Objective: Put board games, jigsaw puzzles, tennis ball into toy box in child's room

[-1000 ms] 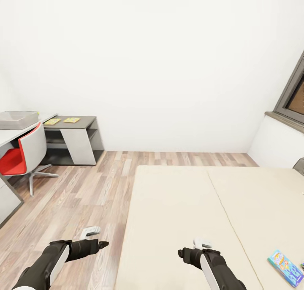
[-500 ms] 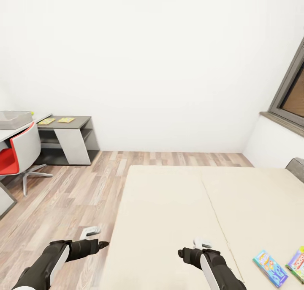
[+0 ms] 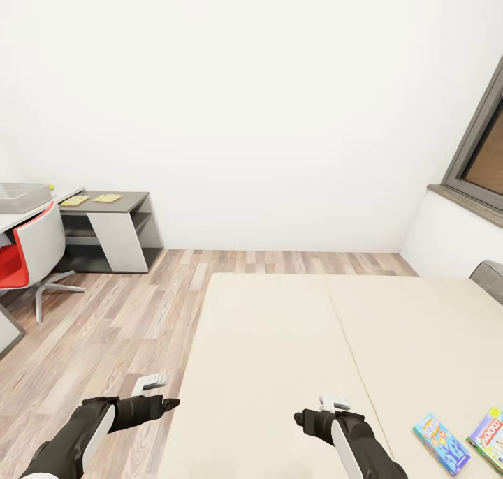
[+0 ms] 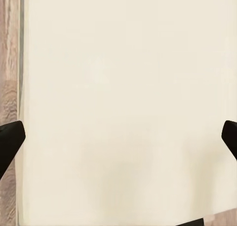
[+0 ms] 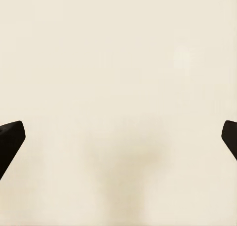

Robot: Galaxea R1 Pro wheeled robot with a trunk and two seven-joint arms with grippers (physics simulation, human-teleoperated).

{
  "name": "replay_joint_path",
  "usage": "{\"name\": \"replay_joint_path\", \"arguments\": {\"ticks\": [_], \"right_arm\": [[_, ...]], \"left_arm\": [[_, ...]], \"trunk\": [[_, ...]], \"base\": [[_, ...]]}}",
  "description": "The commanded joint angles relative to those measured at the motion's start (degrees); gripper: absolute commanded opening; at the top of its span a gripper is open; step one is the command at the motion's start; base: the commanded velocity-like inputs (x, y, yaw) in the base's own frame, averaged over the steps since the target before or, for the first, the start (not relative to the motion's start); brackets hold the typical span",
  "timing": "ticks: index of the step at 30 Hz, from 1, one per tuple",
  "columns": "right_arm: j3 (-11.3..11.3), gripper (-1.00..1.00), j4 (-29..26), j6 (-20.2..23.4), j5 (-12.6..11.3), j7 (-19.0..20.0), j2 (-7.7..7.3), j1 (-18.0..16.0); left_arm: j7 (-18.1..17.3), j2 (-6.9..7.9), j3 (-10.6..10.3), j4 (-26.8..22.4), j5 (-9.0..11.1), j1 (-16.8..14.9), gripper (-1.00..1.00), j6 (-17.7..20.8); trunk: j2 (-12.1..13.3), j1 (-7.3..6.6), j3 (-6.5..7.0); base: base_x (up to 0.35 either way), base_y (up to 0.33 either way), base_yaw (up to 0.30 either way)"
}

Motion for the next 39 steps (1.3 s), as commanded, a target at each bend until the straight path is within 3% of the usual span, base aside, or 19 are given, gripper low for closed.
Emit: {"name": "replay_joint_path", "arguments": {"ticks": [1, 39], "right_arm": [[-0.2, 1.00, -0.1, 0.3, -0.4, -0.1, 0.05, 0.0], [-0.2, 1.00, 0.0, 0.3, -0.5, -0.1, 0.05, 0.0]], "left_arm": [[0.0, 0.00, 0.1, 0.0, 0.6, 0.0, 1.00, 0.5], [0.0, -0.13, 0.1, 0.0, 0.6, 0.0, 1.00, 0.6]], "trunk": [[-0.1, 0.04, -0.12], [-0.1, 0.04, -0.12]], "base": [[0.000, -0.009, 0.000], [0.000, -0.025, -0.012]]}}
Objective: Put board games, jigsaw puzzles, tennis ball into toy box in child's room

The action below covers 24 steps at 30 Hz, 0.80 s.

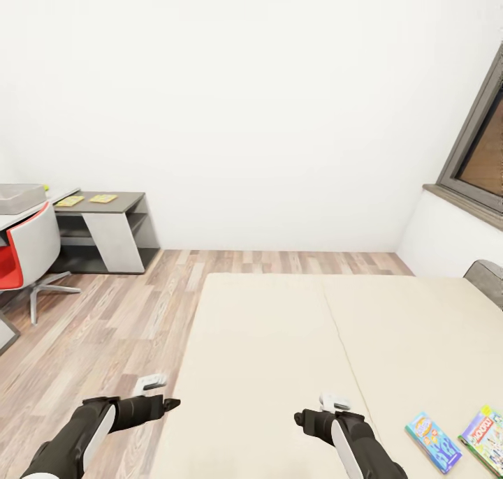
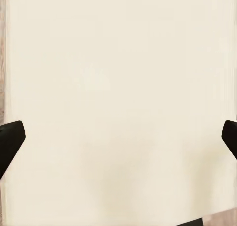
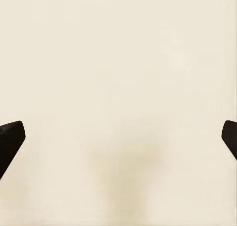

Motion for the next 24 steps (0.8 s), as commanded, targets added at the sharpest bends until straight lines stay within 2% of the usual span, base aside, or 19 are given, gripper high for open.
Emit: {"name": "replay_joint_path", "arguments": {"ticks": [1, 19, 24], "right_arm": [[-0.2, 1.00, -0.1, 0.3, -0.5, -0.1, 0.05, 0.0], [-0.2, 1.00, -0.1, 0.3, -0.5, -0.1, 0.05, 0.0], [-0.2, 1.00, -0.1, 0.3, -0.5, -0.1, 0.05, 0.0]], "left_arm": [[0.0, -0.04, 0.1, 0.0, 0.5, 0.0, 1.00, 0.5], [0.1, -0.46, 0.1, 0.0, 0.5, 0.0, 1.00, 0.5], [0.1, -0.48, 0.1, 0.0, 0.5, 0.0, 1.00, 0.5]], "trunk": [[-0.1, 0.04, -0.13], [-0.1, 0.04, -0.13], [-0.1, 0.04, -0.13]], "base": [[0.000, -0.203, -0.005], [0.000, -0.274, -0.001], [0.000, -0.164, 0.000]]}}
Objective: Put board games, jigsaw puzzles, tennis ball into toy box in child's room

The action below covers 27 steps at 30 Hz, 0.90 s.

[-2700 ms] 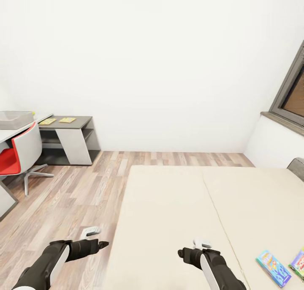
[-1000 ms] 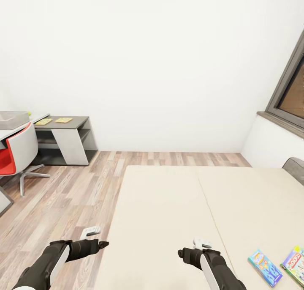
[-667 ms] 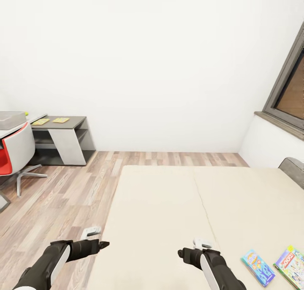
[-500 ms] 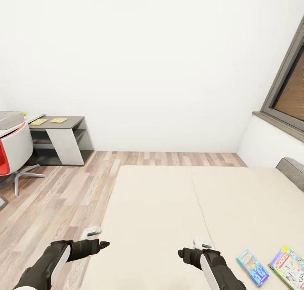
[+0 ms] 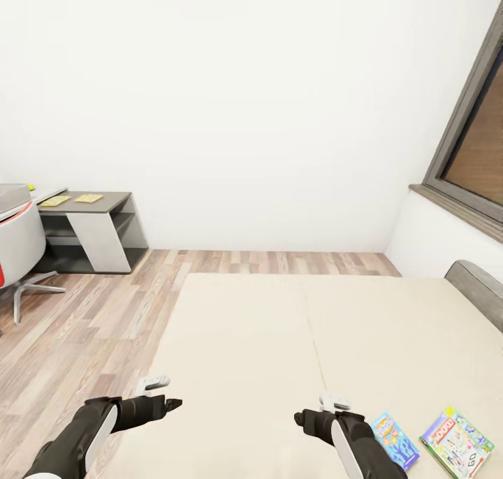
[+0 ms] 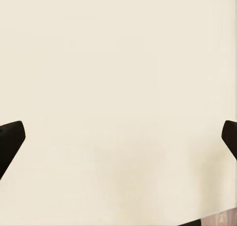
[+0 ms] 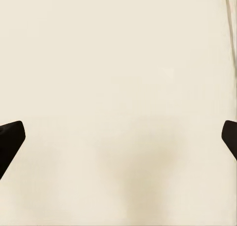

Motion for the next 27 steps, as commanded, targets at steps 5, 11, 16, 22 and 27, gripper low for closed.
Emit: {"name": "replay_joint_path", "arguments": {"ticks": [5, 11, 16, 22, 27], "right_arm": [[-0.2, 1.00, -0.1, 0.3, -0.4, -0.1, 0.06, 0.0], [-0.2, 1.00, -0.1, 0.3, -0.4, -0.1, 0.06, 0.0], [-0.2, 1.00, -0.1, 0.3, -0.4, -0.1, 0.06, 0.0], [-0.2, 1.00, -0.1, 0.3, -0.4, -0.1, 0.06, 0.0], [-0.2, 1.00, -0.1, 0.3, -0.5, -0.1, 0.06, 0.0]], "left_arm": [[0.0, 0.00, 0.1, 0.0, 0.6, -0.1, 1.00, 0.5], [0.0, 0.01, 0.1, 0.0, 0.6, -0.1, 1.00, 0.5], [0.0, 0.00, 0.1, 0.0, 0.6, -0.1, 1.00, 0.5], [0.0, 0.00, 0.1, 0.0, 0.6, -0.1, 1.00, 0.5], [0.0, 0.00, 0.1, 0.0, 0.6, -0.1, 1.00, 0.5]], "trunk": [[-0.1, 0.04, -0.13], [-0.1, 0.04, -0.13], [-0.1, 0.04, -0.13], [-0.1, 0.04, -0.13], [-0.1, 0.04, -0.13]], "base": [[0.000, -0.054, 0.000], [0.000, -0.018, 0.000], [0.000, -0.006, 0.000], [-0.001, -0.002, 0.000], [-0.029, -0.001, 0.000]]}}
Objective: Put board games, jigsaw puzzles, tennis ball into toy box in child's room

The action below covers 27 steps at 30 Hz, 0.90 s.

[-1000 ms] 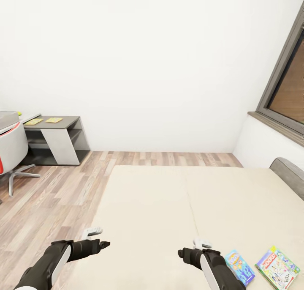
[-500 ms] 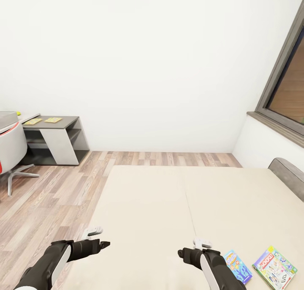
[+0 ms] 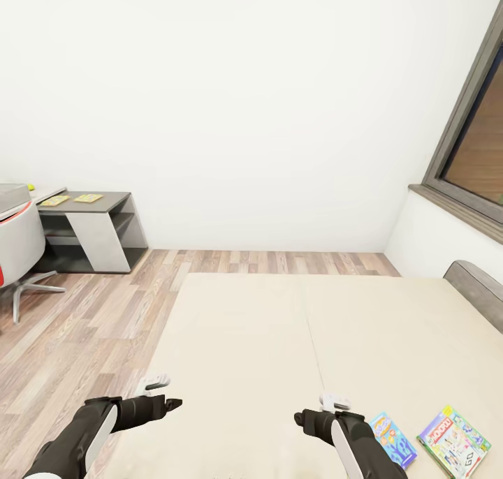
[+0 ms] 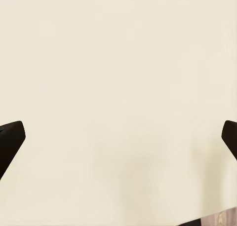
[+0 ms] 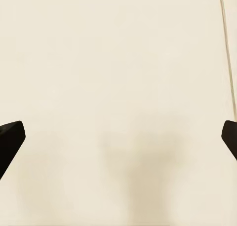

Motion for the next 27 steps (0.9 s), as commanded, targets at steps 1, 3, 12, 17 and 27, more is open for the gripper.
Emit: {"name": "replay_joint_path", "arguments": {"ticks": [1, 3, 12, 17, 27], "right_arm": [[-0.2, 1.00, -0.1, 0.3, -0.5, -0.1, 0.05, 0.0], [-0.2, 1.00, -0.1, 0.3, -0.4, -0.1, 0.05, 0.0], [-0.2, 1.00, -0.1, 0.3, -0.4, -0.1, 0.05, 0.0], [-0.2, 1.00, -0.1, 0.3, -0.4, -0.1, 0.05, 0.0], [-0.2, 1.00, -0.1, 0.3, -0.5, -0.1, 0.05, 0.0]], "left_arm": [[0.0, 0.00, 0.1, 0.0, 0.5, 0.0, 1.00, 0.5], [0.0, 0.00, 0.1, 0.0, 0.5, 0.0, 1.00, 0.5], [0.0, 0.00, 0.1, 0.0, 0.5, 0.0, 1.00, 0.5], [0.0, 0.00, 0.1, 0.0, 0.5, 0.0, 1.00, 0.4], [0.0, 0.00, 0.1, 0.0, 0.5, 0.0, 1.00, 0.4]], "trunk": [[-0.1, 0.03, -0.12], [-0.1, 0.03, -0.12], [-0.1, 0.03, -0.12], [-0.1, 0.03, -0.12], [-0.1, 0.03, -0.12]], "base": [[-0.038, 0.000, 0.000], [-0.027, 0.000, 0.000], [-0.009, 0.000, 0.000], [-0.002, 0.000, 0.000], [0.000, 0.000, 0.000]]}}
